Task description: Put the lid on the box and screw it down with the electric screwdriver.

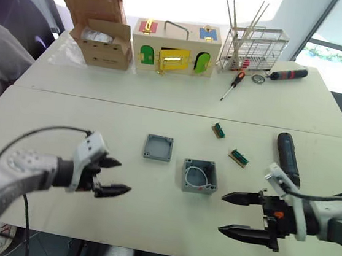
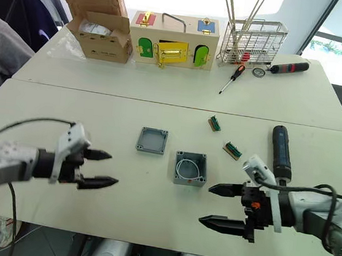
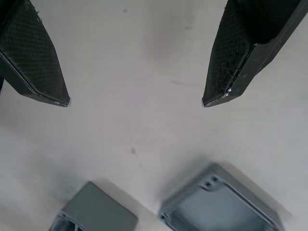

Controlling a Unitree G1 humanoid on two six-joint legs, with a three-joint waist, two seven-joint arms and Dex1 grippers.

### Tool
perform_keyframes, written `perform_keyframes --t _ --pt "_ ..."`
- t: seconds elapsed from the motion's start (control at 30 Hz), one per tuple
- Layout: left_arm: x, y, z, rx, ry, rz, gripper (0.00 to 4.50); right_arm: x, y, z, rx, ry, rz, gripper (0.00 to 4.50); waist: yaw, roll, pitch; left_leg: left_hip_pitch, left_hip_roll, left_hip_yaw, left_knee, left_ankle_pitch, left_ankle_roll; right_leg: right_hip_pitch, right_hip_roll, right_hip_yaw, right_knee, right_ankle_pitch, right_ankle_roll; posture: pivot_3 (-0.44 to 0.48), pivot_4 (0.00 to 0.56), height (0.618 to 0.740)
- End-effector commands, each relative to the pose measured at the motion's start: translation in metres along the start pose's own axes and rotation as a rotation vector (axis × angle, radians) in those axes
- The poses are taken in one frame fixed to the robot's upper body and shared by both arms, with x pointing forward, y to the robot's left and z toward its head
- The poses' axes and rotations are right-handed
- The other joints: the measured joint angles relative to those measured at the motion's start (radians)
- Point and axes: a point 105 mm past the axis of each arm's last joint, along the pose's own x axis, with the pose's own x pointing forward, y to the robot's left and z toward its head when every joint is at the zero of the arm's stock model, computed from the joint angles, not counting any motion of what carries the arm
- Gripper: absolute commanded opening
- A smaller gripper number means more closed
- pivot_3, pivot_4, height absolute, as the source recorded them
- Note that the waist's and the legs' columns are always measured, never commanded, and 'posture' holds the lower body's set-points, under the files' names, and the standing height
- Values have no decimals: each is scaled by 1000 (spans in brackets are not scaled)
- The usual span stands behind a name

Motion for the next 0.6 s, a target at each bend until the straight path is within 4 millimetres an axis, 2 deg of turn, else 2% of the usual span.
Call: perform_keyframes --t 0.03,0.2,0.27,0.33,0.4,0.47,0.6 --pt "-3 8 38 130 10 -48 4500 0 11 15 -44 -32 7 4453 1 -1 0 0 0 0 0 0 0 0 0 0 0 0 0 0 150 740" --pt "14 17 94 298 2 -117 4500 5 6 22 -71 -44 -19 4453 0 -2 1 1 -1 0 2 0 0 2 2 -2 1 0 0 0 150 740" --pt "31 13 118 370 -13 -158 4500 7 2 22 -80 -39 -39 4453 0 -2 1 -2 -2 0 2 0 1 -1 5 -2 2 0 1 0 150 740" --pt "56 4 135 437 -12 -197 4500 9 -3 20 -87 -39 -63 4453 1 -2 1 -5 -1 0 4 0 1 -3 6 -2 2 0 1 0 150 740" --pt "69 -4 139 458 1 -229 4500 10 -6 20 -91 -43 -77 4453 1 -2 1 -14 0 -3 17 -1 3 -7 8 -5 5 0 1 0 150 740" --pt "79 -13 137 456 15 -274 4500 11 -8 19 -87 -45 -90 4453 -8 -2 1 -16 0 -3 18 -1 3 -8 7 -4 4 2 4 0 150 740" --pt "110 -65 119 481 71 -457 4500 0 -12 6 -59 -21 -176 4453 3 -2 1 -16 0 -4 18 -2 4 -7 7 -4 4 2 4 0 150 740"
